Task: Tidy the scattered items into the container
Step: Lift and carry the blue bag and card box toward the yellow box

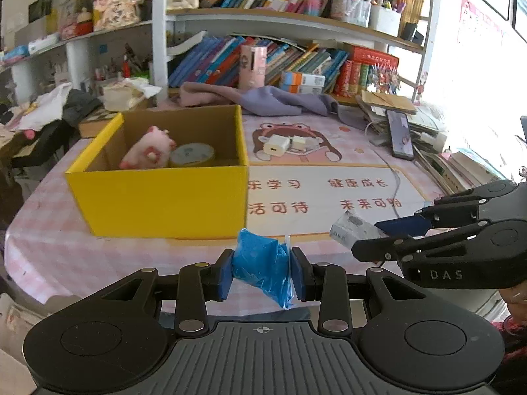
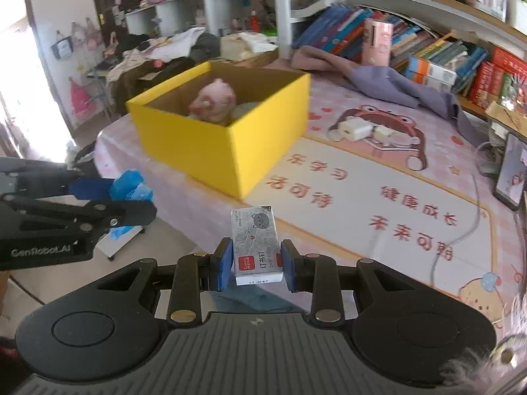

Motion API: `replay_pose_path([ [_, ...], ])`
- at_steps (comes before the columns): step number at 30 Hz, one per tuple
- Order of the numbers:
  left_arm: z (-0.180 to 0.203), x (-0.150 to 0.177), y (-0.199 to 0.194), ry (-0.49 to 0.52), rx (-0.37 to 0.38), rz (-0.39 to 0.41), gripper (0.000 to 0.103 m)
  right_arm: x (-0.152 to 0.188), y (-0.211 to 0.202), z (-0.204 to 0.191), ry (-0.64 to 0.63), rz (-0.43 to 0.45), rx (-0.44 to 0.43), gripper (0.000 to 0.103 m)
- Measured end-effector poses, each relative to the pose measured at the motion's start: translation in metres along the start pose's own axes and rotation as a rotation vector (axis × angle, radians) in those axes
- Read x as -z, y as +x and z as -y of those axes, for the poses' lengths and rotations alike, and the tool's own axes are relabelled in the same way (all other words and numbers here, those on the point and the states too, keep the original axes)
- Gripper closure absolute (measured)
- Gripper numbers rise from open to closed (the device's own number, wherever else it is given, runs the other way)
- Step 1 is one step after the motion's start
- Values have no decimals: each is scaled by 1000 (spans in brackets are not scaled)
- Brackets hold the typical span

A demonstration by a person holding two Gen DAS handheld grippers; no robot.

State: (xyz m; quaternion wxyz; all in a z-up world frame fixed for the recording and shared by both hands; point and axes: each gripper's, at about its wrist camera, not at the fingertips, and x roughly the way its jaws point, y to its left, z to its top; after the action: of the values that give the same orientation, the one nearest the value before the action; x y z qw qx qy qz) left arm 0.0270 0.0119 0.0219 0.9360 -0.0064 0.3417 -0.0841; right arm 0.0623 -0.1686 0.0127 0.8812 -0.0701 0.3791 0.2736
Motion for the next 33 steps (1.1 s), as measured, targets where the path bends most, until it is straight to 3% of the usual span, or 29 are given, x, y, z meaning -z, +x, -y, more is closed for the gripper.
replay_pose_path([
  [17, -53, 21, -38, -109, -79, 56, 69, -18, 12, -66, -125, -6, -63, 74],
  [27, -71, 13, -34, -137, -130, 63, 69, -38, 27, -77, -186, 10, -123, 74],
  [33, -76, -10, -18, -113, -170, 74, 69, -61, 41, -69, -209, 55, -154, 74],
])
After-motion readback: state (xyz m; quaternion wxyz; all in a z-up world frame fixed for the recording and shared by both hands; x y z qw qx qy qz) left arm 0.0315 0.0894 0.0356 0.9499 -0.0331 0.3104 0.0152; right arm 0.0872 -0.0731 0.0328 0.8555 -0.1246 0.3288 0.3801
